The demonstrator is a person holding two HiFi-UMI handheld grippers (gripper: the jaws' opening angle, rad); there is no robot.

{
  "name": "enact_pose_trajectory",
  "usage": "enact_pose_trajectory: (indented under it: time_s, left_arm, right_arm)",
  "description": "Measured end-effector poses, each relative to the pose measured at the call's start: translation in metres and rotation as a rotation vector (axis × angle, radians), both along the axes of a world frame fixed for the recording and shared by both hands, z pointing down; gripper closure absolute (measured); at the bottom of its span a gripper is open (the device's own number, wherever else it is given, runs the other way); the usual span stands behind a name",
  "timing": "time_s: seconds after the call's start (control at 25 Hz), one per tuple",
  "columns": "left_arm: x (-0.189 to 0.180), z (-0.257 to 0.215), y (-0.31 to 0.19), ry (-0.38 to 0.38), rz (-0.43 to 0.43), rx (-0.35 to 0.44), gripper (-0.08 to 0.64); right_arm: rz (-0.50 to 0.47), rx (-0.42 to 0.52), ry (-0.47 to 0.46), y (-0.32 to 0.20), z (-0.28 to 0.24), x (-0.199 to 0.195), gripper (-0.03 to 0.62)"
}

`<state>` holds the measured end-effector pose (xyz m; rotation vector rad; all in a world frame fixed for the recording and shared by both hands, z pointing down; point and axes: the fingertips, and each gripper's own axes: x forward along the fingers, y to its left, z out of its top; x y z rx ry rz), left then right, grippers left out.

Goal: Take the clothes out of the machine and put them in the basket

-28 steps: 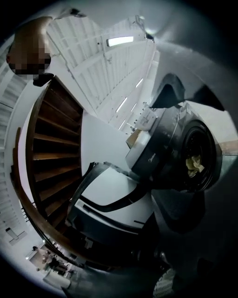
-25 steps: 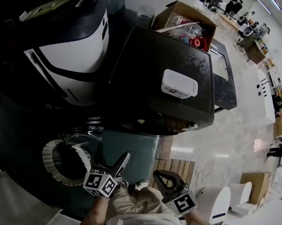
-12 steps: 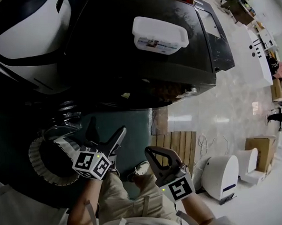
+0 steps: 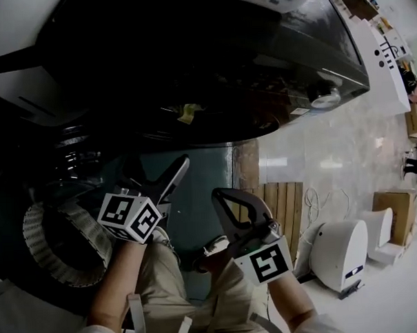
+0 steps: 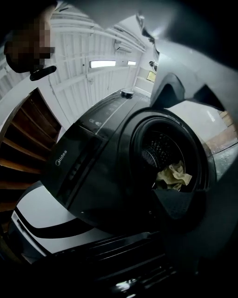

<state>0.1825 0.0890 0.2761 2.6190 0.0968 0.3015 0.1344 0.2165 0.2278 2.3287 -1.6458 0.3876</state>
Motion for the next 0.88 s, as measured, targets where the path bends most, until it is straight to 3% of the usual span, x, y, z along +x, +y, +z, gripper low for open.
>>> enact_pose_trajectory:
  time_s: [0.48,0.72,0.88]
  left_arm:
    - [0.063,0.122,0.018,0.094,0.070,0.011,0.035]
    - [0.082,0.153,0.025,0.144,0.081,0.013,0.035]
    - [0.092,0.175,0.028,0.165,0.104,0.048,0.037]
  right_arm:
    - [-0.028,0.049,0.168,-0.006,0.128,0.052,0.578]
    - [0.066,0.146,0.282,0.008,0.167,0.087,0.578]
    - [0.043,0.149,0.342,0.010,0.200,0.093,0.578]
